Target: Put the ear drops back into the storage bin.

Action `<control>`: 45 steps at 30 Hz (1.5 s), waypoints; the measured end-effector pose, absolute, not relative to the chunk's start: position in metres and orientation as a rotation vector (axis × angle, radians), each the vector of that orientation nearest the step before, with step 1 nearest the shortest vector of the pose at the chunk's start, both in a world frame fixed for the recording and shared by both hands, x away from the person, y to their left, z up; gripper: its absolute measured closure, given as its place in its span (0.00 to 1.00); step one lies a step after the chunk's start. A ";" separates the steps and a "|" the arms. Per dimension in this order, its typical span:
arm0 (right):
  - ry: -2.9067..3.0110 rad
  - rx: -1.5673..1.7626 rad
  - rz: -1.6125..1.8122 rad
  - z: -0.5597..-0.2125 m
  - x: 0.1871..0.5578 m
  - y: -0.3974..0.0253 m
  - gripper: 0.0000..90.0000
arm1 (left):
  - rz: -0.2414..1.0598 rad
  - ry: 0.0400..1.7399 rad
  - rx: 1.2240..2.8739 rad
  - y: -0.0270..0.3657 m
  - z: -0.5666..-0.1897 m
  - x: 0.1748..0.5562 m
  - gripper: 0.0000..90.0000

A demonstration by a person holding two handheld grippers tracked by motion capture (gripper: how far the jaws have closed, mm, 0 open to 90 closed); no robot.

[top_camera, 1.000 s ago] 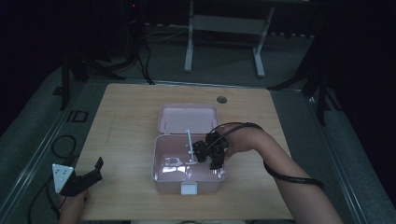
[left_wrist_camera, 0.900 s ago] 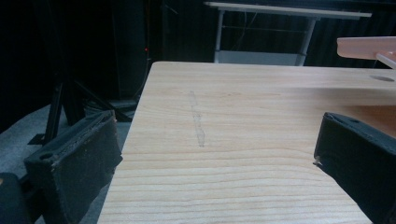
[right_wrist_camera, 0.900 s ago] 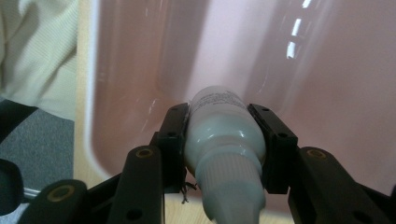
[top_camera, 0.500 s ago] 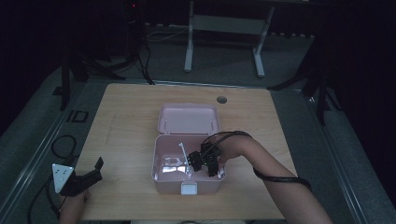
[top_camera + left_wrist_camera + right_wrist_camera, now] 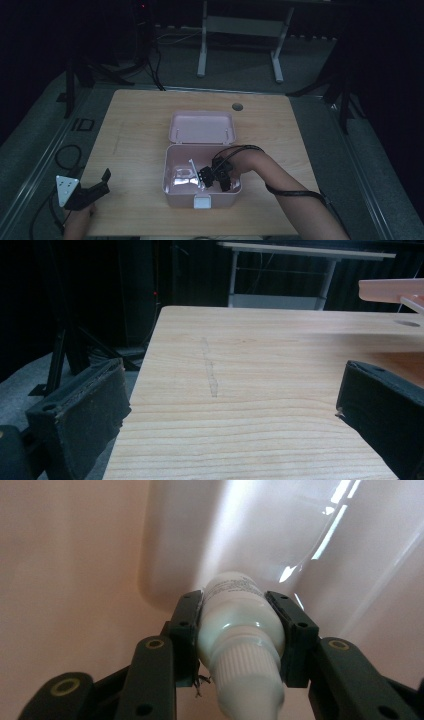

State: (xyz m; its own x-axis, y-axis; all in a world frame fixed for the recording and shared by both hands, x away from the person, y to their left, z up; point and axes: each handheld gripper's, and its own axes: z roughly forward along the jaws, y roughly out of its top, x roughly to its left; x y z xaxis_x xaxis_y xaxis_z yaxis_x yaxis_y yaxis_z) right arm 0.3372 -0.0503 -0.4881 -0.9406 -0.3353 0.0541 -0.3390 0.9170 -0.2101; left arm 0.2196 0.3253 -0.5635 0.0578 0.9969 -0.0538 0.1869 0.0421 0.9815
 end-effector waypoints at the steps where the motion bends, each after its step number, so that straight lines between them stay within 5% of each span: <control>1: -3.056 0.540 0.341 -0.489 0.337 -0.050 0.66 | 1.034 1.319 1.337 0.325 -0.564 0.220 0.01; 22: -3.038 0.481 0.319 -0.486 0.340 -0.049 0.64 | 1.031 1.321 1.335 0.325 -0.564 0.220 0.01; 45: -3.161 0.390 0.078 -0.415 0.338 -0.066 0.61 | 1.035 1.322 1.336 0.325 -0.563 0.220 0.01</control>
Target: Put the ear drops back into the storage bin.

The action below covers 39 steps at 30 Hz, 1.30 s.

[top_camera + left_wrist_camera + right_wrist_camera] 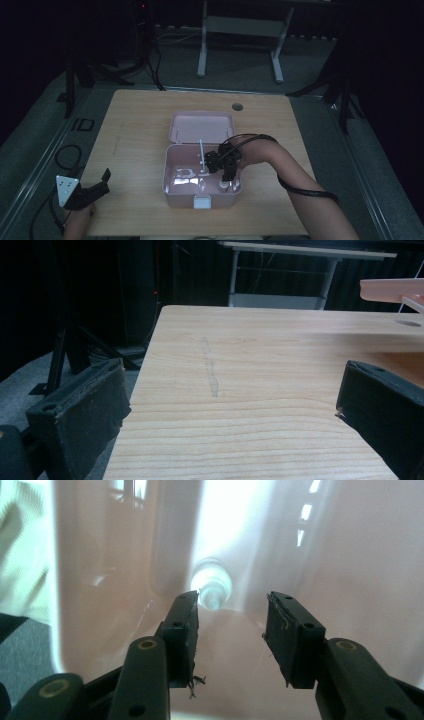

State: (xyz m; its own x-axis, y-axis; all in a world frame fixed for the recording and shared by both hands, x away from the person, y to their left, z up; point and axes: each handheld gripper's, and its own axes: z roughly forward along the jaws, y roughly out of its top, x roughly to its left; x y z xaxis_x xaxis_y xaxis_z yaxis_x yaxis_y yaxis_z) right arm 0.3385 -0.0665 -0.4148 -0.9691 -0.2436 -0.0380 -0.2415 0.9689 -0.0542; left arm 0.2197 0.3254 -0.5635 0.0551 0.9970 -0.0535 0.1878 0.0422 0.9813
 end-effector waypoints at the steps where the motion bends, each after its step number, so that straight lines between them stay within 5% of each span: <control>1: 3.065 -0.373 -0.058 -0.411 0.338 -0.068 0.59 | 1.034 1.322 1.335 0.325 -0.563 0.220 0.01; 18: 3.024 -0.233 0.223 -0.363 0.333 -0.099 0.16 | 1.034 1.329 1.338 0.325 -0.563 0.220 0.01; 39: 3.026 -0.011 0.285 -0.378 0.348 -0.172 0.16 | 1.035 1.329 1.332 0.325 -0.563 0.220 0.01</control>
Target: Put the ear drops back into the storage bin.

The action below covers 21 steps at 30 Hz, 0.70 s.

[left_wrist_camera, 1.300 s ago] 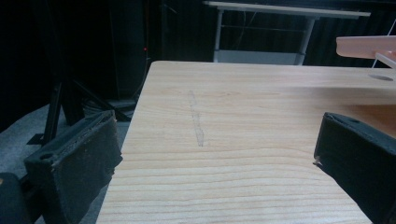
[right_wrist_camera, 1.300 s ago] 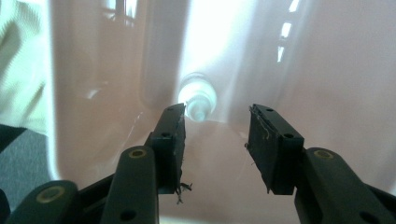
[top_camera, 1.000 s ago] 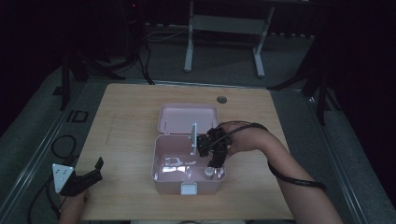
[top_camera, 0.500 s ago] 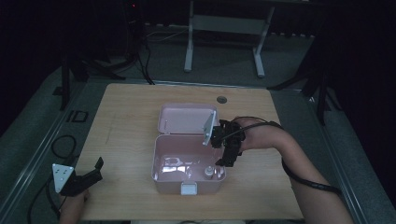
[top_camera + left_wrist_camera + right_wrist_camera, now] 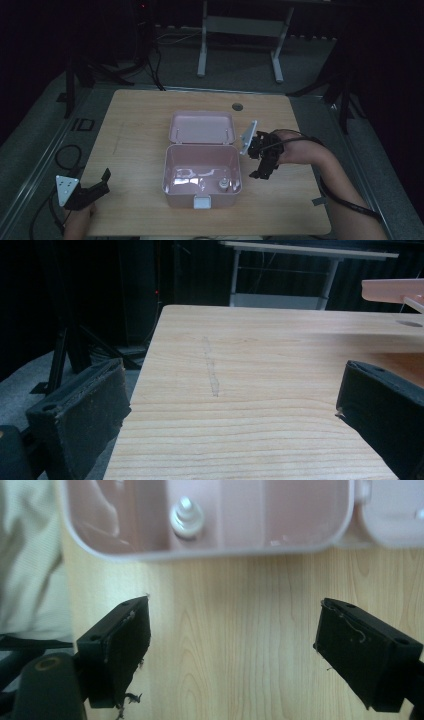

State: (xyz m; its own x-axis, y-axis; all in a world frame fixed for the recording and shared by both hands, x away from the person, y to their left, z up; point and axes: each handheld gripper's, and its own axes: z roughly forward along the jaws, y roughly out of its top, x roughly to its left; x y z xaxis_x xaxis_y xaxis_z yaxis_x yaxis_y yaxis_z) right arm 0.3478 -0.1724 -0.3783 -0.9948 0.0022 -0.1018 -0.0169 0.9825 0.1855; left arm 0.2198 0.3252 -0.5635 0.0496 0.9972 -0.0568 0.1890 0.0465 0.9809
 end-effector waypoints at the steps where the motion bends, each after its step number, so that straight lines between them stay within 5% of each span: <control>1: 3.023 0.006 0.288 -0.382 0.349 -0.176 0.16 | 1.035 1.330 1.332 0.325 -0.563 0.220 0.01; 21: 2.961 0.252 0.273 -0.468 0.362 -0.215 0.16 | 1.034 1.332 1.328 0.325 -0.563 0.220 0.01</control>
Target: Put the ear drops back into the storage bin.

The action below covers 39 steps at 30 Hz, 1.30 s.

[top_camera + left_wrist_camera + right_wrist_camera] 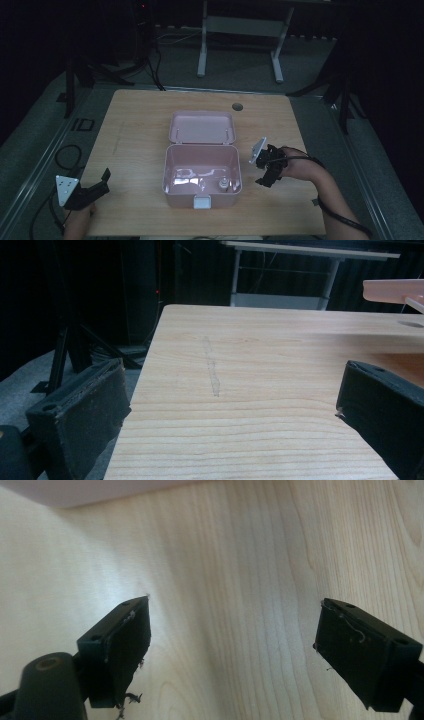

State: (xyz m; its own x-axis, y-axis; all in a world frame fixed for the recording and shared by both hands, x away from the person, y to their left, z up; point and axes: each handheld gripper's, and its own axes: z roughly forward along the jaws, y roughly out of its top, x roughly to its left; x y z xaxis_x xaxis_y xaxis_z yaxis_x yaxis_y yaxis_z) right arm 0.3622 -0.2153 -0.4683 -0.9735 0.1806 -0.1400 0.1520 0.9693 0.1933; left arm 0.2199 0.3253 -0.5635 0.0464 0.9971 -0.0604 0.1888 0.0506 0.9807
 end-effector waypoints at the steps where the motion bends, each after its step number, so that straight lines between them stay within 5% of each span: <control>1: 2.951 0.268 0.282 -0.472 0.362 -0.217 0.16 | 1.034 1.332 1.327 0.325 -0.563 0.220 0.01; 14: 2.773 0.647 0.492 -0.513 0.363 -0.260 0.16 | 1.035 1.331 1.330 0.325 -0.563 0.220 0.01; 39: 2.117 1.200 0.757 -0.534 0.347 -0.321 0.15 | 1.033 1.332 1.328 0.325 -0.563 0.220 0.01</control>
